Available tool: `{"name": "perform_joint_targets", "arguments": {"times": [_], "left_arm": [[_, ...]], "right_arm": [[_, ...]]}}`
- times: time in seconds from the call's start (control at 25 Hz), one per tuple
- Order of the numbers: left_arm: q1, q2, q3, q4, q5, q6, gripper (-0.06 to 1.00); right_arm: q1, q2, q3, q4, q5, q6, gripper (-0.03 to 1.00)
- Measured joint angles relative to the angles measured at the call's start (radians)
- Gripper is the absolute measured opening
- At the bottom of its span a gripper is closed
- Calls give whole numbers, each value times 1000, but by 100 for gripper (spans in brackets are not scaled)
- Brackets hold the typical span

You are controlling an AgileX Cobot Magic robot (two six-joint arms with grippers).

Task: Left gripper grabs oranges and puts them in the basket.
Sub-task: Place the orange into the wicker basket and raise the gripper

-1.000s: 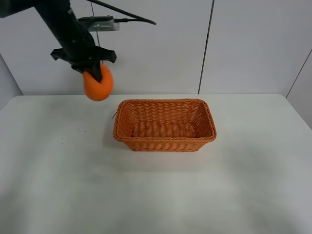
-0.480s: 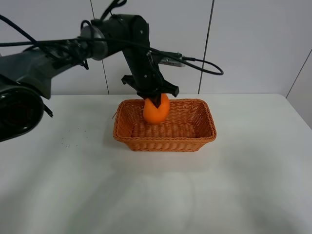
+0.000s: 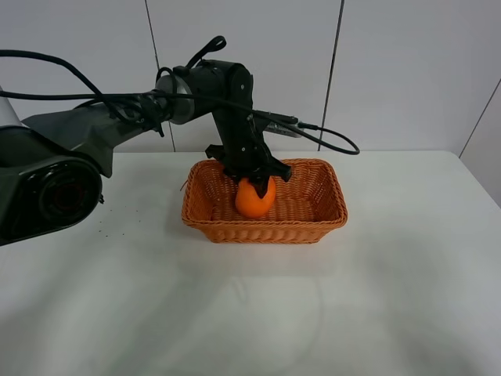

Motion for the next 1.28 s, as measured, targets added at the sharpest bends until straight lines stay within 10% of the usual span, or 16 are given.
{"name": "perform_joint_targets", "arguments": {"times": [0.72, 1.28], "left_arm": [[25, -140, -63, -1, 85, 48, 77], [287, -201, -50, 64, 84, 72, 78]], "right_arm": [[0, 0, 0, 0, 0, 0, 69], [0, 0, 0, 0, 0, 0, 69]]}}
